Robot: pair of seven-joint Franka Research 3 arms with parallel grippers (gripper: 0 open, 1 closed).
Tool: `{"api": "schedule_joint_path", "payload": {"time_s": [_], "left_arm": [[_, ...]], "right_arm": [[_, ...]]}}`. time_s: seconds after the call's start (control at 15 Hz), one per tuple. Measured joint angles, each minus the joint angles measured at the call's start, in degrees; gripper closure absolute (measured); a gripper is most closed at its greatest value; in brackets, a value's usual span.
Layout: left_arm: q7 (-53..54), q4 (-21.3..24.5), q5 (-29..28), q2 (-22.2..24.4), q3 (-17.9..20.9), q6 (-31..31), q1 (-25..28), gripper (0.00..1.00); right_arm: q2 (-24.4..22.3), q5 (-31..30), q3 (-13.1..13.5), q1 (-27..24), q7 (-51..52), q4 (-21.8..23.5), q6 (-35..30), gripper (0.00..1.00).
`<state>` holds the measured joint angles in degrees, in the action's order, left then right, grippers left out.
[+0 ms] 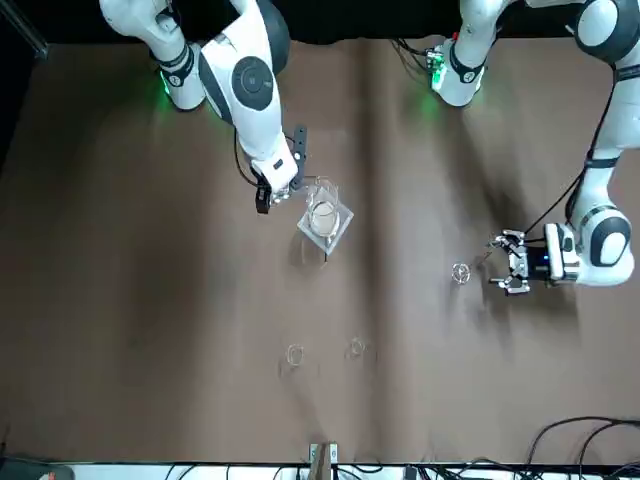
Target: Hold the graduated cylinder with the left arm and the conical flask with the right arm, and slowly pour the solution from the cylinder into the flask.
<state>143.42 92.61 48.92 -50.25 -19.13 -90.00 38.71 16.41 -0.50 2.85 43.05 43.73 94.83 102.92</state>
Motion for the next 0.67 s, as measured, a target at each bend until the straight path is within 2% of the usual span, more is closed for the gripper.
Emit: {"api": "schedule_joint_path", "payload": {"time_s": [0.4,0.67], "left_arm": [[-7.71,-3.27,-5.14,4.25,-0.01,0.03,3.24,0.00],[-16.33,-4.31,-8.14,11.00,-0.19,0.06,3.22,0.00]], "right_arm": [[2.73,-1.31,0.00,1.65,-2.72,-5.27,-4.61,0.04],[3.43,-3.99,0.00,2.71,-5.12,-6.02,-4.85,0.04]]}}
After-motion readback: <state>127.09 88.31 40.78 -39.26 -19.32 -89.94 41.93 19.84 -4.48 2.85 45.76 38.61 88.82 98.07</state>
